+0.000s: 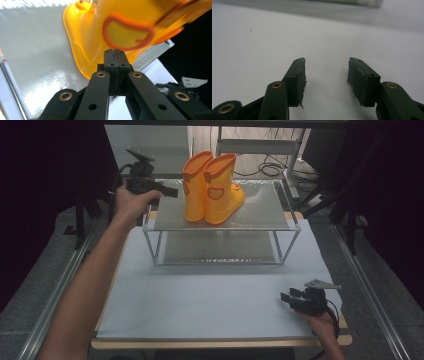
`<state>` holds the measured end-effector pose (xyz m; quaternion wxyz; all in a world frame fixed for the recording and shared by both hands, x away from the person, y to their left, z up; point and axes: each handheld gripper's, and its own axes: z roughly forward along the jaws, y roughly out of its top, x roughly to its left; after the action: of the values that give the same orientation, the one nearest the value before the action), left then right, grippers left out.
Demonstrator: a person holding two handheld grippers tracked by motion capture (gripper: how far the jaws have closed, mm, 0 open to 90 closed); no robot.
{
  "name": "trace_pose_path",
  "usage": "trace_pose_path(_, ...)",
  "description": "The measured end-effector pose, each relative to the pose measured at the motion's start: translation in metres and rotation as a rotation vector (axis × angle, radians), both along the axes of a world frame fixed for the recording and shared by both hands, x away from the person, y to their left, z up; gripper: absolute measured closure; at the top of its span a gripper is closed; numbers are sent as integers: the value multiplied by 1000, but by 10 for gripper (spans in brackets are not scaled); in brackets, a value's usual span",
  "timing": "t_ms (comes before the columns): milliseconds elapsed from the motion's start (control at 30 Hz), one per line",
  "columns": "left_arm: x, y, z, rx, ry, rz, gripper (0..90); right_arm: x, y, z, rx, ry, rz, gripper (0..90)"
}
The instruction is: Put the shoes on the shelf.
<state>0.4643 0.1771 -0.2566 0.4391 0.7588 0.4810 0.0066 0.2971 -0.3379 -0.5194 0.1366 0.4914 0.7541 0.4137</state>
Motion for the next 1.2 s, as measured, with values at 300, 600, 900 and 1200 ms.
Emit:
trace_pose_path(300,11,-9,-30,49,40,-5,900,-1,2,0,-15,-9,5,454)
trace_pose_path(600,24,-14,-53,72,73,38,900,-2,2,2,-15,-18,14,453)
trace_pose_path(900,32,-17,-67,88,94,53,900,-3,1,3,-14,-26,10,453)
trace_pose_path(1200,34,-18,-69,76,99,43,900,-2,1,2,-18,-23,10,453)
